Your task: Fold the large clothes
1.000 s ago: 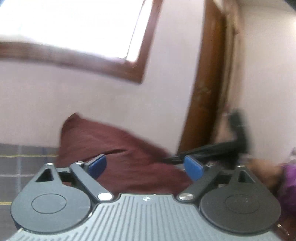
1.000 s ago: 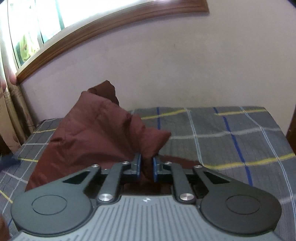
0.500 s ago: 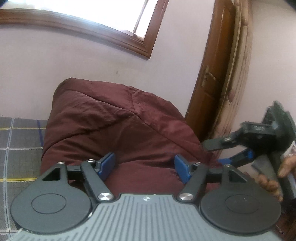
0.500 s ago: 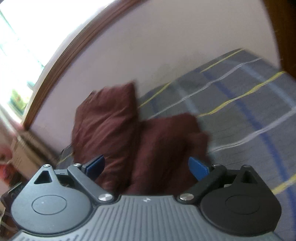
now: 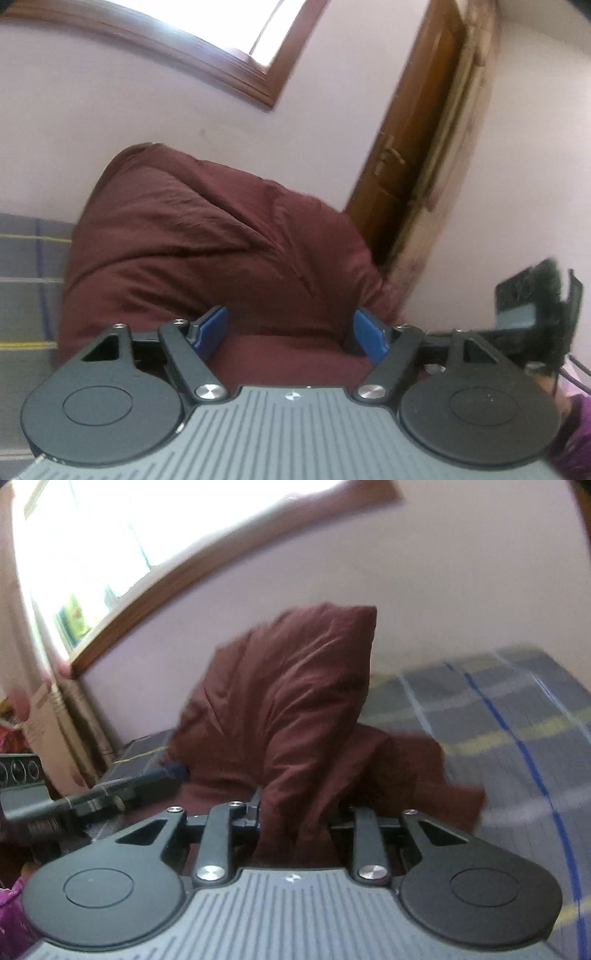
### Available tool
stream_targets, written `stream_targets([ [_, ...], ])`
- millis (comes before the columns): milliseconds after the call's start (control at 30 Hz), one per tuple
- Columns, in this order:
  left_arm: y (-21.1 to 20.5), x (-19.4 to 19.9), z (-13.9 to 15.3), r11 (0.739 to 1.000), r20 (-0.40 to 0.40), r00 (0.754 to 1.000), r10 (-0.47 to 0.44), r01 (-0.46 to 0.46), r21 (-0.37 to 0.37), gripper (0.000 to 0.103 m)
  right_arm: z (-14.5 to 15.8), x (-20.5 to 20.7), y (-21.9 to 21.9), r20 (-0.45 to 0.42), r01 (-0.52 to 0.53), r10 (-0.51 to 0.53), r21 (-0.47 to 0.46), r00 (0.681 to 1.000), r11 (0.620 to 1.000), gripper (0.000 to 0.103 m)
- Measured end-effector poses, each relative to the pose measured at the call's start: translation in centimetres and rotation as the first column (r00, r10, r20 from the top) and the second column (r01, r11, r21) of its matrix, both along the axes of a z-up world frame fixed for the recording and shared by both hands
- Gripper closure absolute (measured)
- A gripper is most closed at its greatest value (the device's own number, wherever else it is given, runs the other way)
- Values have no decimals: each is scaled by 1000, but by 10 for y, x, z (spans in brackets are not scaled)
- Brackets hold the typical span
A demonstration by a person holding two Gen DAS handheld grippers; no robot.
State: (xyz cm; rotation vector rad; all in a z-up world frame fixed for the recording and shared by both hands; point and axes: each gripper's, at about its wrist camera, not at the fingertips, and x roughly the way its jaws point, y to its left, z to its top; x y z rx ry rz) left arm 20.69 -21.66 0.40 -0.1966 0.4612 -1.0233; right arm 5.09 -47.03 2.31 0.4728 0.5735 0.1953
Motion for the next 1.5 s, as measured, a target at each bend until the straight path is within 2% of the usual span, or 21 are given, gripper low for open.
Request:
stream_targets([
  [100,-19,-12,-8,997,70,997,-13,8,75,28,-20,-7,-16,-4,44,-43,104,999,994,77],
  [133,-23,-13,-11,996,84,996,-15,8,90,28,-27,-6,-24,-13,56,-55,173,998,983,76],
  [167,-26,-12,-14,995,91,996,-20,11,101,28,-39,-4,-33,-26,74,-69,256,997,964,74],
  [267,-26,-8,-21,994,78,996,-30,22,103,28,-60,-5,-41,-52,109,-96,389,994,915,69],
  [367,-27,-12,-26,993,78,996,-43,34,109,28,-71,-16,-39,-67,144,-127,443,990,885,69],
  [467,-30,-19,-32,988,107,992,-69,53,144,22,-83,-21,-36,-78,183,-165,460,983,869,70],
  [533,-36,-21,-33,982,147,987,-66,38,185,21,-95,-11,-41,-103,201,-172,502,980,841,70],
  [667,-36,-9,-35,977,167,985,-34,-2,211,18,-95,30,-42,-122,179,-135,514,983,839,69],
  [733,-31,1,-35,981,146,989,-3,-26,194,16,-94,52,-40,-114,155,-112,510,987,846,67],
  [767,-29,4,-36,983,134,991,10,-35,181,14,-89,64,-38,-100,131,-95,480,990,868,66],
  [833,-26,10,-37,986,109,993,37,-54,158,10,-74,83,-30,-59,75,-58,352,997,933,65],
  [867,-27,10,-38,986,106,993,44,-60,157,9,-70,90,-29,-46,53,-41,309,998,949,64],
  [933,-31,8,-38,984,114,992,44,-62,164,7,-78,100,-39,-49,30,-14,356,999,934,65],
  [1033,-36,2,-39,984,120,992,22,-43,176,4,-101,92,-58,-36,15,3,475,999,880,66],
  [1200,-40,-5,-43,982,155,988,7,-36,187,3,-99,83,-60,-44,49,-31,488,999,871,64],
  [1267,-39,-2,-40,984,139,990,8,-32,173,3,-86,82,-57,-65,73,-49,460,997,885,60],
  [1333,-37,-1,-39,985,134,991,6,-29,168,3,-60,77,-56,-62,112,-95,373,994,921,57],
  [1400,-35,-1,-39,987,129,992,6,-27,159,3,-20,68,-52,6,165,-171,220,985,961,57],
  [1433,-34,-1,-39,987,130,992,6,-26,157,3,-2,64,-50,46,182,-192,164,980,970,57],
  [1500,-32,-2,-40,988,134,991,7,-27,153,3,38,67,-38,135,153,-164,89,977,984,58],
])
